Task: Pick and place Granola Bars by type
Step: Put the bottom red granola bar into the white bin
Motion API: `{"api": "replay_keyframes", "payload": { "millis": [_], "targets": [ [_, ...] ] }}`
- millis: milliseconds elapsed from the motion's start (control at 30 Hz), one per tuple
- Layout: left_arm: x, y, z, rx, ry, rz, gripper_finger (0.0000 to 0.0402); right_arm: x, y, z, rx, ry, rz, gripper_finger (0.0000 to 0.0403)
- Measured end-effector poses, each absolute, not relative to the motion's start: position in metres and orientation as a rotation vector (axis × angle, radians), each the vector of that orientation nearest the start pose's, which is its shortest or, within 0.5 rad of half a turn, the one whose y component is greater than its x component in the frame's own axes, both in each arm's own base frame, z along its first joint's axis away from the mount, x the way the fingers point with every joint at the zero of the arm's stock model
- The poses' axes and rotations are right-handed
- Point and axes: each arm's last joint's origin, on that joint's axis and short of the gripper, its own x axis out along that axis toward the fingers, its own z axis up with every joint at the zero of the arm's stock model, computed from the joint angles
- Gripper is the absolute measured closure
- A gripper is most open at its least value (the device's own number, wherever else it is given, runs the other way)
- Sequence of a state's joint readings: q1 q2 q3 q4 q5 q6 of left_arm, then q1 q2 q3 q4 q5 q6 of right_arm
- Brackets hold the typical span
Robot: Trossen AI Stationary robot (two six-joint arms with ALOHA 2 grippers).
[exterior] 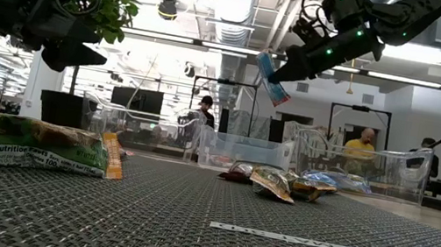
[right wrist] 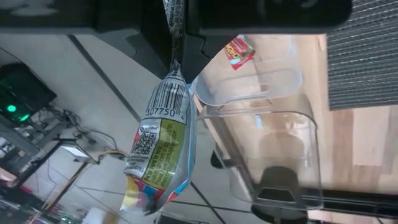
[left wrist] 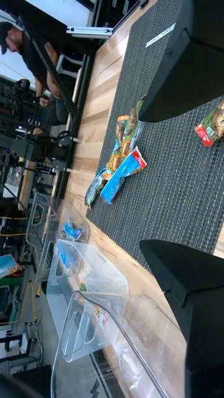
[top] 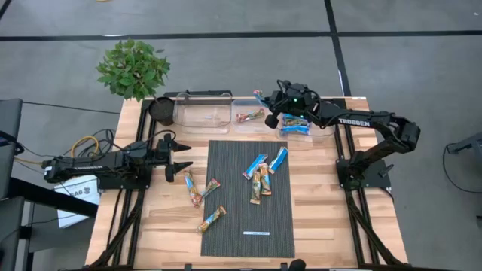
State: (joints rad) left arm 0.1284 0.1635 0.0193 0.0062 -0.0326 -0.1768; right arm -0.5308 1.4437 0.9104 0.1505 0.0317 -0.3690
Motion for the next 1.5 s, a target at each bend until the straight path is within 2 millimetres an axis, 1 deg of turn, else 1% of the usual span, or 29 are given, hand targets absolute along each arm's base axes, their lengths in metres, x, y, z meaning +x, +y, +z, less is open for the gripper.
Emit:
{"api": "replay_keyframes", "payload": {
  "millis": [167,300,500,633,700,867,967,1067,1200,1300,1500],
  "targets": [
    [0.105,0.015,0.157,-0.183,0.124,0.173,0.0084,0.273,-0.162,0.256,-0.273,0.480,-0.475,0.0386],
    [0.105,0.015,0.157,-0.183,0.124,0.173,0.0084,0.272,-0.161,0.252,-0.328,0.537,-0.447,0.0386],
    [0.105,0.015,0.157,-0.183,0.123,0.173,0.0084,0.271,-0.158,0.254,-0.402,0.688,-0.369,0.0386],
    [0.105,0.015,0.157,-0.183,0.123,0.173,0.0084,0.277,-0.157,0.254,-0.445,0.789,-0.303,0.0386],
    [0.105,0.015,0.157,-0.183,0.124,0.173,0.0084,0.284,-0.161,0.255,-0.467,0.807,-0.311,0.0386],
    [0.105,0.015,0.157,-0.183,0.124,0.172,0.0084,0.301,-0.168,0.249,-0.539,0.926,-0.284,0.0386],
    [0.105,0.015,0.157,-0.183,0.124,0.172,0.0084,0.313,-0.173,0.250,-0.605,0.988,-0.278,0.0386],
    [0.105,0.015,0.157,-0.183,0.124,0.172,0.0084,0.324,-0.177,0.246,-0.670,1.067,-0.260,0.0386],
    [0.105,0.015,0.157,-0.183,0.124,0.172,0.0084,0.337,-0.178,0.243,-0.732,1.124,-0.233,0.0386],
    [0.105,0.015,0.157,-0.183,0.124,0.172,0.0084,0.344,-0.176,0.235,-0.730,1.169,-0.183,0.0386],
    [0.105,0.015,0.157,-0.183,0.124,0.173,0.0084,0.355,-0.172,0.221,-0.733,1.199,-0.136,0.0386]
  ]
}}
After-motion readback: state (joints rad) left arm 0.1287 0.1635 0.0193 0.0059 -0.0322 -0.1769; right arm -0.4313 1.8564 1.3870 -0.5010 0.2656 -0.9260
